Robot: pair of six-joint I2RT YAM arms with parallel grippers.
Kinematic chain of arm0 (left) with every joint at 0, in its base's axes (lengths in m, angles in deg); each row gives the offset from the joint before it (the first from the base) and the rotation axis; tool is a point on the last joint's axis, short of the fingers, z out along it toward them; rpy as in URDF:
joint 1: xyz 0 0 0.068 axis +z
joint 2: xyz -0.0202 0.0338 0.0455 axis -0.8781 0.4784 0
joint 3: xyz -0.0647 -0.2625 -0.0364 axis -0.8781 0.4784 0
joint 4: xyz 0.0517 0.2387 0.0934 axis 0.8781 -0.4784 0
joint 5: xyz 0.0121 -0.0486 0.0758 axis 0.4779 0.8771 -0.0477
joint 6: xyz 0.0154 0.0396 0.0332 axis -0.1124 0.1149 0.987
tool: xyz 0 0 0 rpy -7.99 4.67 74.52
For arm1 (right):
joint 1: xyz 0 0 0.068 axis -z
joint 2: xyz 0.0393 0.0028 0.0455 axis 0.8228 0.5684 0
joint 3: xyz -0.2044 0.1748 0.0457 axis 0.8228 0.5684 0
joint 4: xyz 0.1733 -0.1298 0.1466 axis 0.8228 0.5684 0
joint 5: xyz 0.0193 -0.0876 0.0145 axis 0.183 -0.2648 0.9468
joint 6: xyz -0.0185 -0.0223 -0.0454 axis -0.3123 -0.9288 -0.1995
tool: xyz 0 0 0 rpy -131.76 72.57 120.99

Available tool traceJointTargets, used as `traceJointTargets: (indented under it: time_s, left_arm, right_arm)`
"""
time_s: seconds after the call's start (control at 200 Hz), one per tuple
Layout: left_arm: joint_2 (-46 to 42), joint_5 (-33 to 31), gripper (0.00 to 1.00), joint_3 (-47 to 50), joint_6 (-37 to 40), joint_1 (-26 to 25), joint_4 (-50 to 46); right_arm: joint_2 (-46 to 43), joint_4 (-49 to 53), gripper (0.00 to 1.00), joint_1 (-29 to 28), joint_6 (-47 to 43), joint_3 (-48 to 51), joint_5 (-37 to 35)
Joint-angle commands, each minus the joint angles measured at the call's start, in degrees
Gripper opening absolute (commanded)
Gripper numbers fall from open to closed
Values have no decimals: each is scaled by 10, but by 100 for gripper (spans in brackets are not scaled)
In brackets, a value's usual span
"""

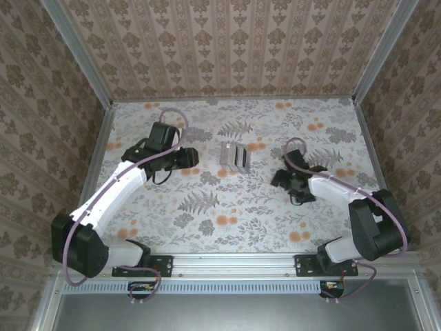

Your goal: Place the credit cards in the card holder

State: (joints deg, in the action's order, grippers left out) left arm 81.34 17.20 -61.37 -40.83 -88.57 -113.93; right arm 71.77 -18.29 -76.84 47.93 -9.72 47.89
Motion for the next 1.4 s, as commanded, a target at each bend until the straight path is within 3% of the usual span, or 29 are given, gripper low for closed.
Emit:
traceJointTargets:
  time_s: [0.0,0.075,0.185,0.34,0.535,0.645,0.785,0.98,1.2,1.305,1.395]
  left_arm:
    - [-31,-1,54,27,-1,6,15]
    - [-39,-3,54,43,5,22,18]
    - [-40,31,55,55,6,21,26]
    - [-41,89,56,95,4,14,93]
    - [-45,112,60,132,20,-51,165]
    - [-39,140,67,144,28,-71,184]
    - [-36,162,68,170,29,-82,210]
    - [-18,177,67,223,-8,-82,272]
    - [20,193,64,266,-56,-103,341]
    - [42,202,63,274,-78,-112,355]
    - [51,197,62,276,-86,-120,363]
  right_arm:
    - [-4,-10,91,-41,32,-25,50]
    - [-32,26,92,-36,7,-43,25]
    - [-71,65,93,-2,-41,-40,-69]
    - [-70,55,91,81,-74,-6,-21]
    - [-39,3,82,87,-89,28,31]
    - [7,-43,75,86,-121,37,73]
    - [46,-4,76,48,-183,-10,64]
    - [93,-4,74,-26,-188,-51,118]
    - [124,-47,76,-108,-76,-79,176]
    - [123,-116,77,-115,-8,-81,259]
    - [108,-125,78,-114,1,-91,275]
